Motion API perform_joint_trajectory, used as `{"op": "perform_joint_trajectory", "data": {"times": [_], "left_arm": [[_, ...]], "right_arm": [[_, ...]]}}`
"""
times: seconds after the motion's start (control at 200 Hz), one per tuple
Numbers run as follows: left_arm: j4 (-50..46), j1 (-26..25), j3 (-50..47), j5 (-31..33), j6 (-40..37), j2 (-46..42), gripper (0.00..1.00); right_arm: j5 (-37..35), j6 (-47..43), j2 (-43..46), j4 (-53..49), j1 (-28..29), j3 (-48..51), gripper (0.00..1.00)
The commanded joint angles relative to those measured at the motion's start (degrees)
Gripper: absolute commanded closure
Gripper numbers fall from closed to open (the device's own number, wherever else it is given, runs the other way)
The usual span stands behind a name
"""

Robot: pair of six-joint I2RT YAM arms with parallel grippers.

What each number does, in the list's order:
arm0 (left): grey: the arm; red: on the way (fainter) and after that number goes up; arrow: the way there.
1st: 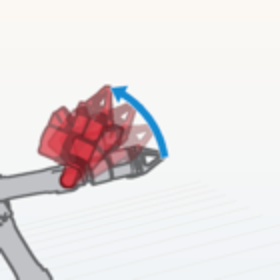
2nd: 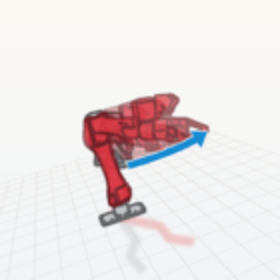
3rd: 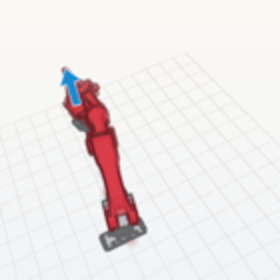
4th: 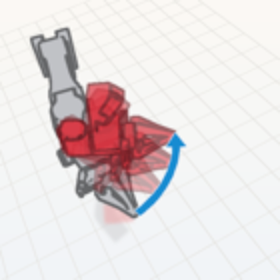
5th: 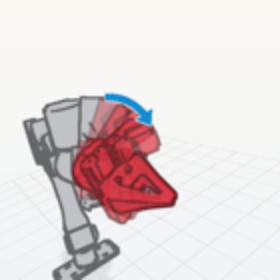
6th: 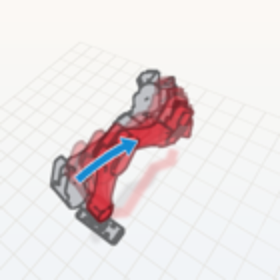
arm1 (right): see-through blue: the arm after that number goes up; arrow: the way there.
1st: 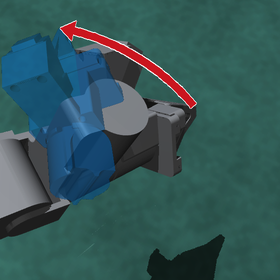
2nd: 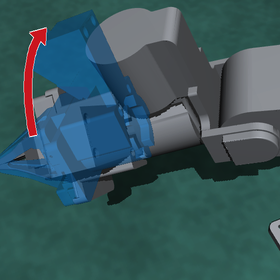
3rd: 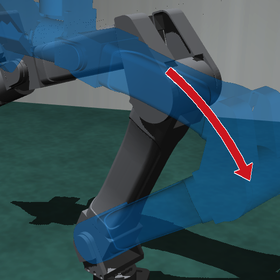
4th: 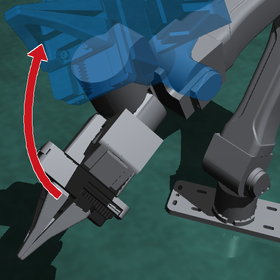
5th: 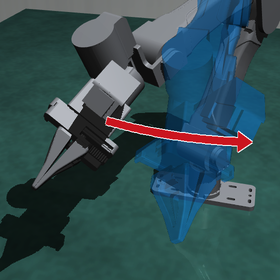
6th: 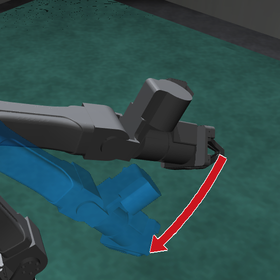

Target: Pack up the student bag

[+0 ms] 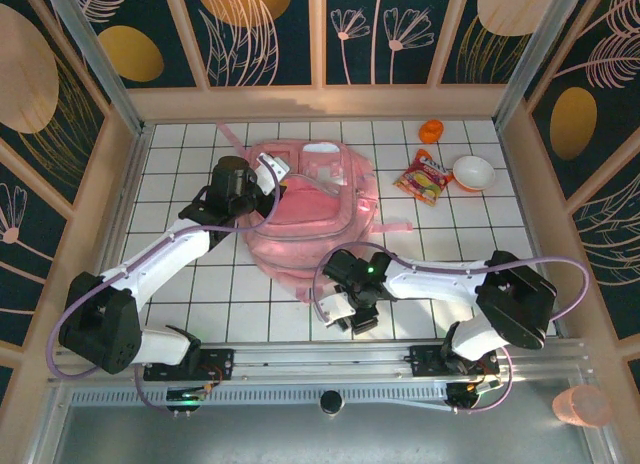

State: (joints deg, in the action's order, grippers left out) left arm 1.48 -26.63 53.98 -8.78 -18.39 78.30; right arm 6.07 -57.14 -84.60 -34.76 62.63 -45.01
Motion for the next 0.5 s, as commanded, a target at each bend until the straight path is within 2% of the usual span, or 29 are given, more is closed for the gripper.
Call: {"op": "perform_joint_trajectory", "data": {"times": [0.0,0.495], "left_arm": [[4.84,0.27,0.06,-0.54,1.9,-2.12,1.0],[5.68,0.27,-0.08,-1.79,2.69,-2.01,1.0]], "right_arm": [[0.34,-1.52,-0.85,-0.42,-0.58,1.57,0.28],[1.82,-1.13,-4.72,-3.56,-1.72,1.24,0.31]]}}
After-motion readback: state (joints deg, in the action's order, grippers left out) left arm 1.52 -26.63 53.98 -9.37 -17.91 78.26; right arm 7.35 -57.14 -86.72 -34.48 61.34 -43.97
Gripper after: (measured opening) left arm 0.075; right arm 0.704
